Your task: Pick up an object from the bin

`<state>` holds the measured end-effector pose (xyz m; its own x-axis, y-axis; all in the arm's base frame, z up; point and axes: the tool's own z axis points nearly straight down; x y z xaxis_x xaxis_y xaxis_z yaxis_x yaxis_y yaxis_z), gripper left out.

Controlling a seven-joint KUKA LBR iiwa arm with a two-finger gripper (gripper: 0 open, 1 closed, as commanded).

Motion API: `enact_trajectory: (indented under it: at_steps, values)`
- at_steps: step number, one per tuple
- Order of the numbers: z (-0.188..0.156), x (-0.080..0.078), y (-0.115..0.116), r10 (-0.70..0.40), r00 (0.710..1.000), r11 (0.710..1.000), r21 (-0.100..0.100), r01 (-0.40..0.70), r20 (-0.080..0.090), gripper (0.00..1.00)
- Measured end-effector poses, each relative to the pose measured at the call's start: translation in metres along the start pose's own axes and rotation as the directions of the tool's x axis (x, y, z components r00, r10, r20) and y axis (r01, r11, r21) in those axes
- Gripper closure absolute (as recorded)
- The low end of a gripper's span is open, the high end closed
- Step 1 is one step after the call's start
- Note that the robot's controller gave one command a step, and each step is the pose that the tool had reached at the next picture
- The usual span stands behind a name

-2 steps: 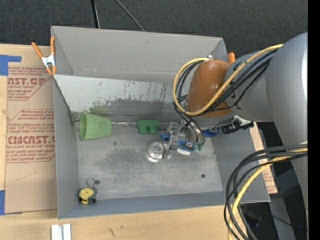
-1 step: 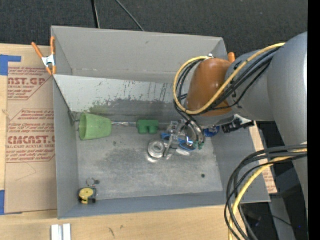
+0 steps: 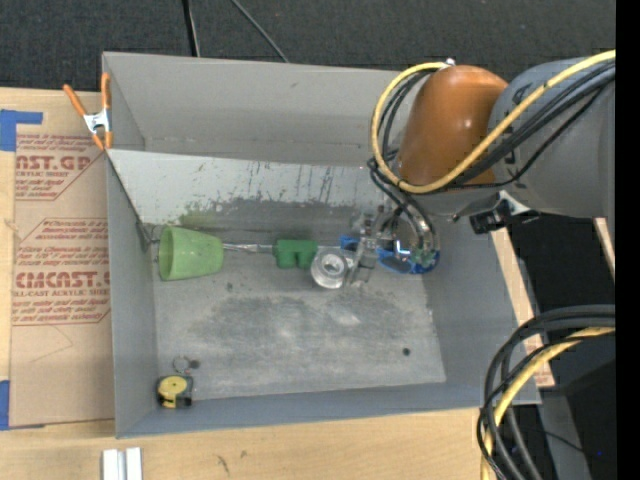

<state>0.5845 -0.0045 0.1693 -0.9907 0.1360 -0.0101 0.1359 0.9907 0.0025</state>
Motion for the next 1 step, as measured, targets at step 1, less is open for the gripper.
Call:
enact_trajectory:
  at_steps: [1]
  values:
    - [0.0, -0.0004, 0.0008, -0.001, 1.0, 1.0, 0.001, 0.001, -0.008, 1.0]
